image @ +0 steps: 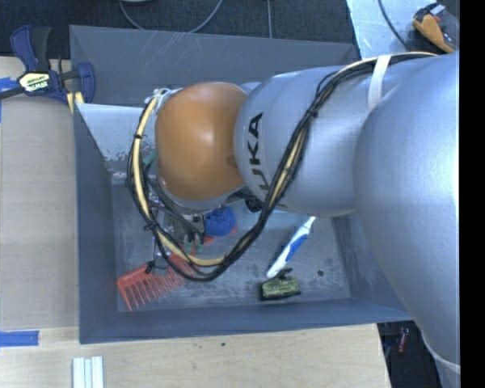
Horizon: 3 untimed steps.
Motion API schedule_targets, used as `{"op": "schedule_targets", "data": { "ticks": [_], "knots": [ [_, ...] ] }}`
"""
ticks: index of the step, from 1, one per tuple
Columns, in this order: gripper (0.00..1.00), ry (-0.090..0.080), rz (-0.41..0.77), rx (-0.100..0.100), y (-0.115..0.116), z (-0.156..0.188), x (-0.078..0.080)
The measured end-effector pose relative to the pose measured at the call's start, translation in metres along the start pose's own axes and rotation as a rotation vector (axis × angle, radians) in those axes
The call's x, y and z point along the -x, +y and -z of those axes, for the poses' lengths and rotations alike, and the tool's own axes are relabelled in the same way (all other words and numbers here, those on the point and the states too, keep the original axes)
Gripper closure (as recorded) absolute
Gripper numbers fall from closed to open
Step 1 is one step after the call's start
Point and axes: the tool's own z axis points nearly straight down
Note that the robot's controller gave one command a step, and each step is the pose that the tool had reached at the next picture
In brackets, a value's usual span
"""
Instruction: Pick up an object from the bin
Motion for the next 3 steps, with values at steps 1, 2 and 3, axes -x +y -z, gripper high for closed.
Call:
{"op": "schedule_targets", "data": {
  "ticks": [1,2,3],
  "knots": [
    [0.00,-0.008,-0.004,0.002,-0.001,0.005,0.002],
    [0.00,-0.002,0.383,0.000,-0.014,-0.089,-0.033],
    [0.00,-0.013,0.400,0.002,-0.018,-0.044,-0.034]
  ]
}}
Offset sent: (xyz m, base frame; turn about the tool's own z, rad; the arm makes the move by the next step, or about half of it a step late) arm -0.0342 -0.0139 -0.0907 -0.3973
